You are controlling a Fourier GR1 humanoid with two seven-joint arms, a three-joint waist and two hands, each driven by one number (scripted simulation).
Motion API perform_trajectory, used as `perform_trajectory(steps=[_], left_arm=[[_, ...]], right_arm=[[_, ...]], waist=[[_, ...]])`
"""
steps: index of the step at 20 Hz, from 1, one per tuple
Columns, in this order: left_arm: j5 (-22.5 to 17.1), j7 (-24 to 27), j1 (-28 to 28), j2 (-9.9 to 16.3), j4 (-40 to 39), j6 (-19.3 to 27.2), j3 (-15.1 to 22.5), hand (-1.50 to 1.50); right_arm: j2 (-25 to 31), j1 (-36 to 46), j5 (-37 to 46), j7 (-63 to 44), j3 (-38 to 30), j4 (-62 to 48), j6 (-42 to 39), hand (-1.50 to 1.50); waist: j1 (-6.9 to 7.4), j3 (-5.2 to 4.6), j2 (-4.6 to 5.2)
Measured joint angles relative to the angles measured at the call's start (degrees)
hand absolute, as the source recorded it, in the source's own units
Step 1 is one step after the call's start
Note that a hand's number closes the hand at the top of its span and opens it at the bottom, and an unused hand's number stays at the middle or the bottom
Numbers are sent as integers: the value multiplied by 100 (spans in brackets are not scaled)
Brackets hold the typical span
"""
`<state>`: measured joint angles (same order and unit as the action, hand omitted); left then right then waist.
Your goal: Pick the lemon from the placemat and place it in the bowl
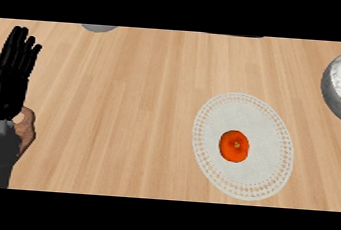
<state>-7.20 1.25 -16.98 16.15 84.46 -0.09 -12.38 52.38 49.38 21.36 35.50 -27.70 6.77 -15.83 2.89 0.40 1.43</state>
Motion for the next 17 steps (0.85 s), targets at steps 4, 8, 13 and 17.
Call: perform_trajectory(steps=[4, 8, 13, 17], left_arm=[[-32, -76, -48, -1, 76, 8, -1, 0], [-34, -73, -8, -11, 108, 9, -2, 0], [-63, -65, 36, -15, 158, 10, -31, 0], [-46, -30, 73, -35, 152, 42, -43, 0]], right_arm=[[440, -96, -341, -169, -376, -148, -106, -150], [746, -343, -621, -167, -673, -268, -315, -150], [1072, -685, -865, -48, -923, -335, -732, -150], [1275, -919, -998, 12, -1057, -349, -1061, -150]], waist=[[5, 10, 22], [0, 26, 43], [-22, 49, 57], [-54, 62, 68]])
